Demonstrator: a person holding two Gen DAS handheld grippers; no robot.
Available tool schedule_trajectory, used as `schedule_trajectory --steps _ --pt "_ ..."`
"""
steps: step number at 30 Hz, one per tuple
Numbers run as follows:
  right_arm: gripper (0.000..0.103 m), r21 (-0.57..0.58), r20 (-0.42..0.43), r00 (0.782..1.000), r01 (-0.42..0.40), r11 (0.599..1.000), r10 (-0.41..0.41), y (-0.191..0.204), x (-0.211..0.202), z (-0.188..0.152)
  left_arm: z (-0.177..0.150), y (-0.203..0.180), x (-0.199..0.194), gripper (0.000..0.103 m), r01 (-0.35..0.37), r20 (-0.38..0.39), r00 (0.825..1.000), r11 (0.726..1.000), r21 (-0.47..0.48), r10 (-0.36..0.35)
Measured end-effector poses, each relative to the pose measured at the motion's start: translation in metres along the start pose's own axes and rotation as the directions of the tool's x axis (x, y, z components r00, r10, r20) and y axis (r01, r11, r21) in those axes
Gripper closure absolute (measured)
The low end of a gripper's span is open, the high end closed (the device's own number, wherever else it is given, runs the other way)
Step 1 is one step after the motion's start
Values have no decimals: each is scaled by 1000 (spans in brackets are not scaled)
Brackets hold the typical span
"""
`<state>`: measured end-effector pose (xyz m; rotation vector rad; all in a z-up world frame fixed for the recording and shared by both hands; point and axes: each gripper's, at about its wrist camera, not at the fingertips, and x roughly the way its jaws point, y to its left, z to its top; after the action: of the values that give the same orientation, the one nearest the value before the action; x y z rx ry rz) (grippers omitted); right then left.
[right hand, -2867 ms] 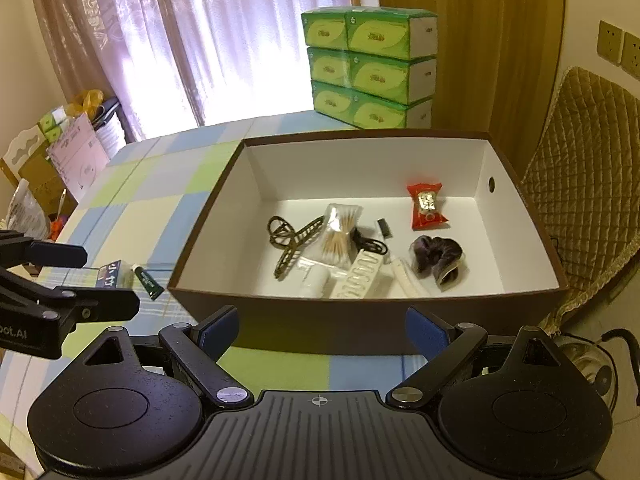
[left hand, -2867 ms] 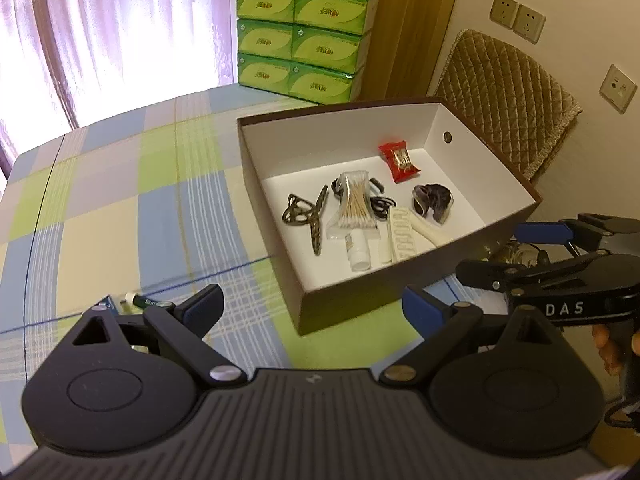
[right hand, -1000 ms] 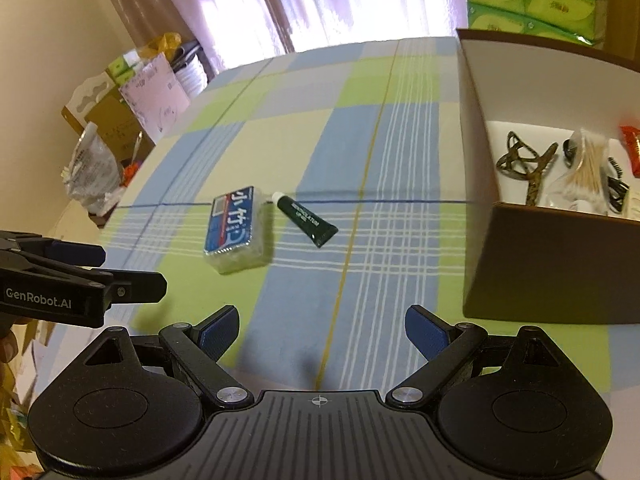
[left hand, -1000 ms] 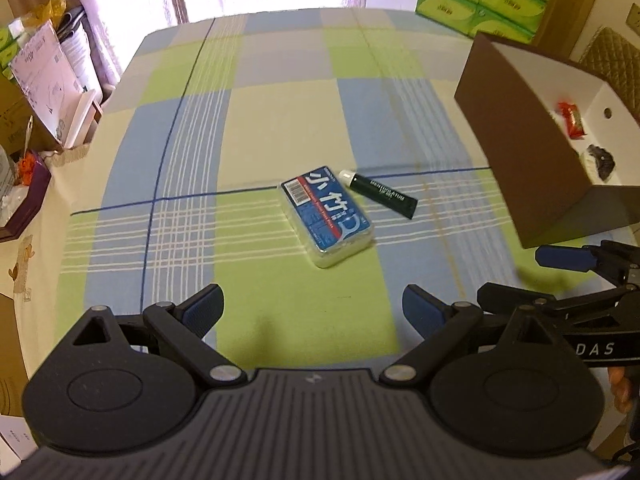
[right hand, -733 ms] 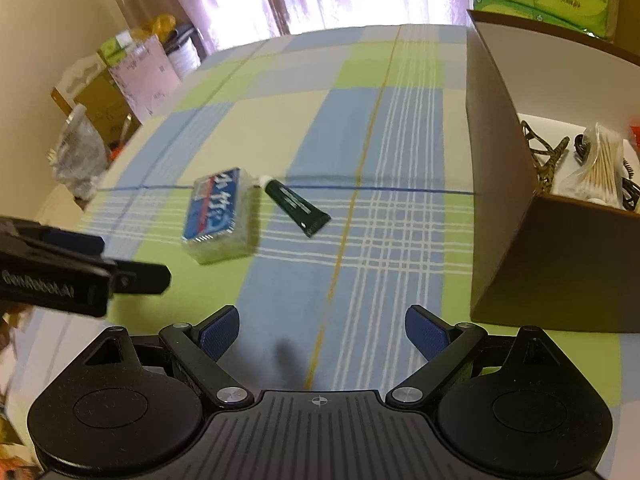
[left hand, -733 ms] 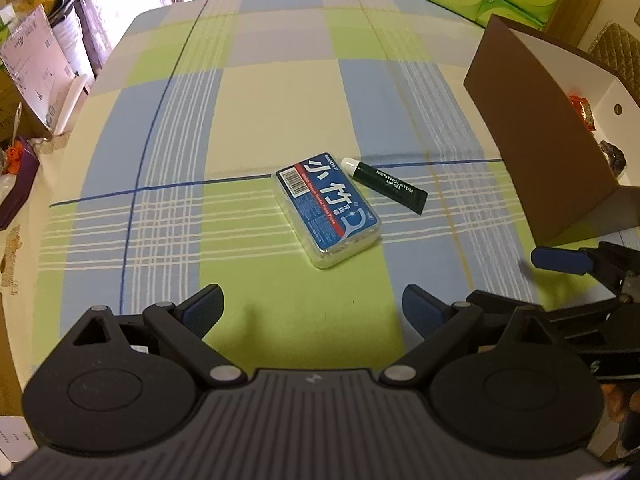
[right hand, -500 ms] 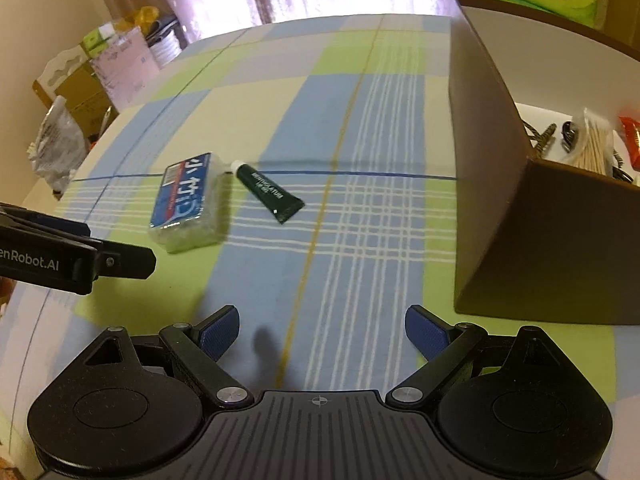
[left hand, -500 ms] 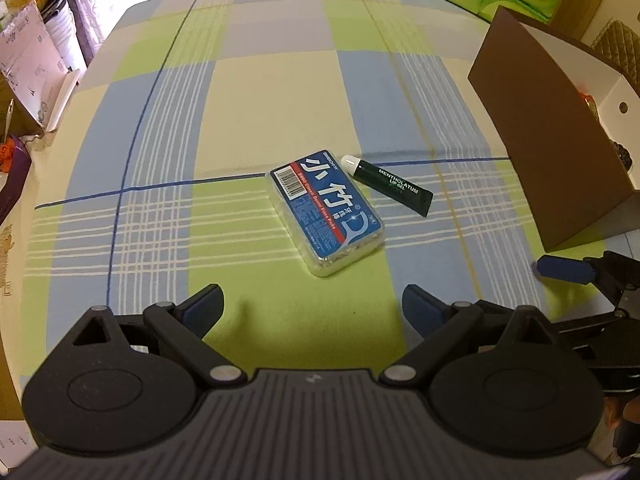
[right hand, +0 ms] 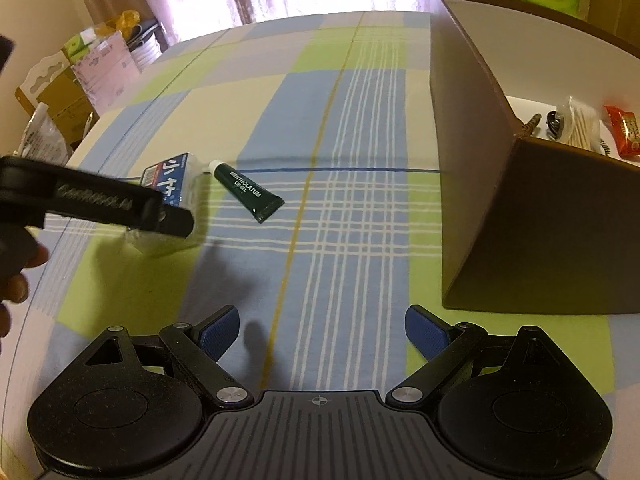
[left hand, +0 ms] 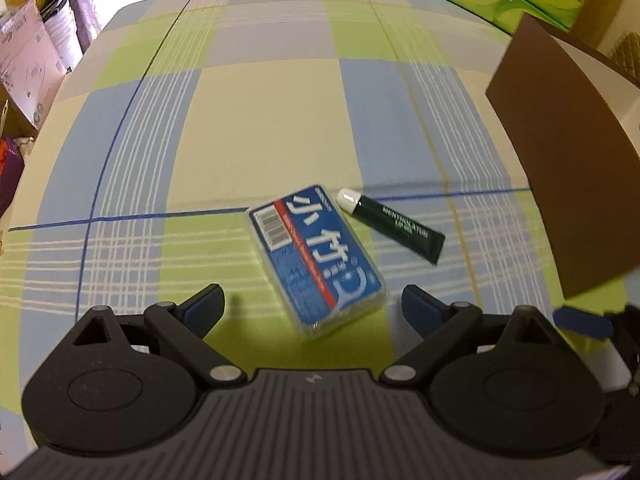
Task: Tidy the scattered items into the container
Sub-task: 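Grasp the blue toothbrush pack with the left tool while the right tool grasps the green lip balm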
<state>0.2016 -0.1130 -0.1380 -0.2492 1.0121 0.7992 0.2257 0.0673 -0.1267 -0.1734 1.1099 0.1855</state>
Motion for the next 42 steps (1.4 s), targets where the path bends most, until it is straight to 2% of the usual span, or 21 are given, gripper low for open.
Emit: schedule_trajectory --steps 3,8,10,18,25,27,28,30,33,34,35,37,42 --pt "8 -13 1 1000 -5 1000 5 3 -1 0 4 1 7 17 -17 5 1000 1000 3 17" --pt "8 -76 12 1000 -13 997 14 18 0 2 4 18 13 41 -50 -2 999 998 -25 50" --pt "8 -119 12 1000 -18 993 20 27 4 4 2 29 14 45 -70 1 998 997 -35 70" --pt "9 -249 60 998 -9 969 24 54 30 25 -3 68 10 47 -122 14 992 989 -89 124" --pt "9 -283 74 997 11 959 11 57 64 54 -9 88 4 45 -139 -1 990 982 -129 140" --pt "23 -301 83 996 1 954 25 58 70 58 -8 89 4 45 -139 -1 990 982 -127 140" --pt "27 -311 86 995 -27 950 56 60 71 61 -7 89 4 45 -140 0 990 983 -122 141" --pt "29 -333 86 994 -37 942 70 63 73 64 -5 88 5 45 -146 6 989 984 -105 147" --pt "46 -358 80 992 -59 932 93 65 73 65 -2 85 8 47 -148 21 988 985 -84 150" --pt "59 -370 72 992 -74 926 108 65 72 66 0 84 10 49 -145 26 989 986 -77 147" --pt "64 -381 64 991 -82 921 115 65 70 65 0 83 10 49 -145 30 989 987 -67 147" --pt "82 -397 46 992 -92 913 120 65 66 63 -1 78 11 50 -145 37 988 988 -42 147" --pt "83 -384 8 991 -117 916 130 49 46 44 -14 58 5 50 -85 26 996 996 24 85"
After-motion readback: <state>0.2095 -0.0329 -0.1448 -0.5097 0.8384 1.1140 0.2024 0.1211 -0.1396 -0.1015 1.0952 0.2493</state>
